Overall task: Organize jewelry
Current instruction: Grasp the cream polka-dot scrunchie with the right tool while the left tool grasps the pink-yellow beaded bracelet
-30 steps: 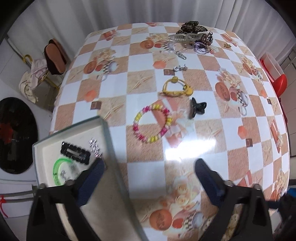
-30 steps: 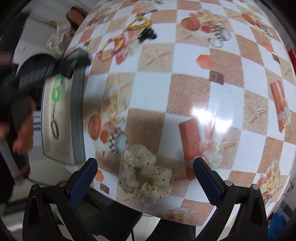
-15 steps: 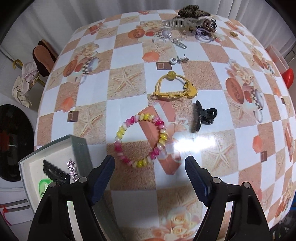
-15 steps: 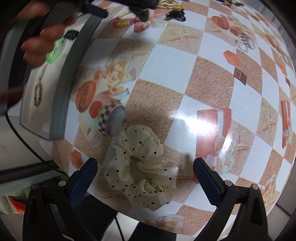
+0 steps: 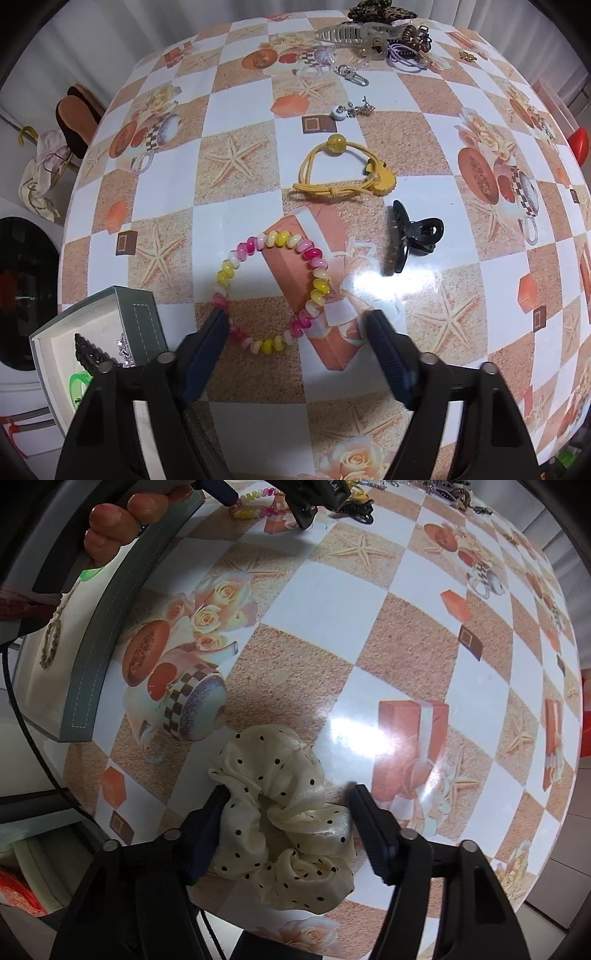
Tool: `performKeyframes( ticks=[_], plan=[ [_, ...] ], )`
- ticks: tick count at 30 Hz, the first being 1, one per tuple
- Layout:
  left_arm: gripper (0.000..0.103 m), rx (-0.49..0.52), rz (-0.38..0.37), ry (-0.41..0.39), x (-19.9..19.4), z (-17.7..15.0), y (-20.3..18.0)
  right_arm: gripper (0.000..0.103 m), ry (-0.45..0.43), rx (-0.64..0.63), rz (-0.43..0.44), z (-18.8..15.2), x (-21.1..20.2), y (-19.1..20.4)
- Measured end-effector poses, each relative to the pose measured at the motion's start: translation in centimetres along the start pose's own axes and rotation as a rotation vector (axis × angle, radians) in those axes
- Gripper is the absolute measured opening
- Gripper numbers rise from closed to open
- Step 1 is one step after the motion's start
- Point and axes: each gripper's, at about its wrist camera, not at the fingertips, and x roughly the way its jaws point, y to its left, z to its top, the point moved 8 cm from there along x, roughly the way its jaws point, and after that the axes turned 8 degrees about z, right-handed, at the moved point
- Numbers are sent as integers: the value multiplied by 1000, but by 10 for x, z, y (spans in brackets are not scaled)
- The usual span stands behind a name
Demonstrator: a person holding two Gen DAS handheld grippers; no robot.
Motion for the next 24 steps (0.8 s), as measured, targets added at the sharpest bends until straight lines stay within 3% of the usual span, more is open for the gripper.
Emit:
performKeyframes(
  ticks=[2, 4, 6, 8, 11, 15, 24],
  plan=[
    [49, -4, -65, 9, -3, -2, -7, 53, -6, 3, -3, 0, -1, -1],
    [39, 4, -77, 7, -6, -2, -11, 44, -13, 12, -3, 0, -3, -1],
    [14, 19, -88, 5, -8, -3, -18, 36, -15, 31, 6, 4, -5, -9],
    [14, 32, -96, 4, -11, -5, -23, 28, -16, 61, 22, 12, -8, -19],
    [14, 22, -133, 2, -19, -7, -27, 25, -23, 120, 60, 14, -12, -31],
    [14, -1, -169, -6, -32, -8, -23, 25, -55, 222, 120, 19, -23, -50],
    [14, 29, -181, -11, -61, -21, -23, 25, -120, 360, 165, 17, -49, -84]
  ],
)
